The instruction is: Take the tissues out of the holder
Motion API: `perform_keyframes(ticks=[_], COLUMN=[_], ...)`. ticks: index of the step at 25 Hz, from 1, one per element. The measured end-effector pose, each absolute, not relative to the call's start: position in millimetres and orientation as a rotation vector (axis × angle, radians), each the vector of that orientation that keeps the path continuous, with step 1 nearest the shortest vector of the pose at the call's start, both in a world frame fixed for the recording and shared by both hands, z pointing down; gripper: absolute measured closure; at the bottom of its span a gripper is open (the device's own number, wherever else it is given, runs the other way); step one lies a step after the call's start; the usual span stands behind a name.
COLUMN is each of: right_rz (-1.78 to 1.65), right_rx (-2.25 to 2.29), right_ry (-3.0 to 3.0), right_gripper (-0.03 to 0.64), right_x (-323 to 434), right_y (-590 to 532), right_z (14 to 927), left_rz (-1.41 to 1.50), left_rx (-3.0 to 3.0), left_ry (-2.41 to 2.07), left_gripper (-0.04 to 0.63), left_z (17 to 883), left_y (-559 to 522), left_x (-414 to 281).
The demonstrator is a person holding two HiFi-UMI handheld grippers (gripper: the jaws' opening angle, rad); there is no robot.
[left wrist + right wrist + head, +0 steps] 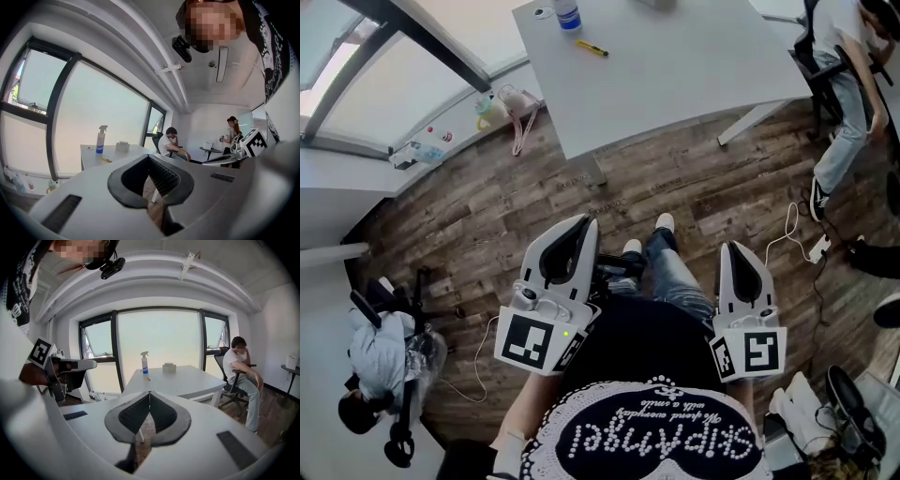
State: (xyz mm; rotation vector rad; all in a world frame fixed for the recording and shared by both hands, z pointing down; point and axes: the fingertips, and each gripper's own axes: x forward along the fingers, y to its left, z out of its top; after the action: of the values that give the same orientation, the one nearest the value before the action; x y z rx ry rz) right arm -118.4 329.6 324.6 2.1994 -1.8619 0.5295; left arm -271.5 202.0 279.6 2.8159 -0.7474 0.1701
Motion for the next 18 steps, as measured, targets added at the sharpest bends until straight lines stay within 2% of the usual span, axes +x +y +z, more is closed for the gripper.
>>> perform_keyframes(ticks=[18], right_rz=[0.55], right_rx=[2.16], right_ry=[-1.917], right_gripper=[0.604], right_x=[-57], right_y=[296], right_z=[331], left_rz=[0.173], left_rx=[2.791], left_ry=[-0.802], left_gripper=[0.594], left_z=[279], left_y=[177], left_x=[-211])
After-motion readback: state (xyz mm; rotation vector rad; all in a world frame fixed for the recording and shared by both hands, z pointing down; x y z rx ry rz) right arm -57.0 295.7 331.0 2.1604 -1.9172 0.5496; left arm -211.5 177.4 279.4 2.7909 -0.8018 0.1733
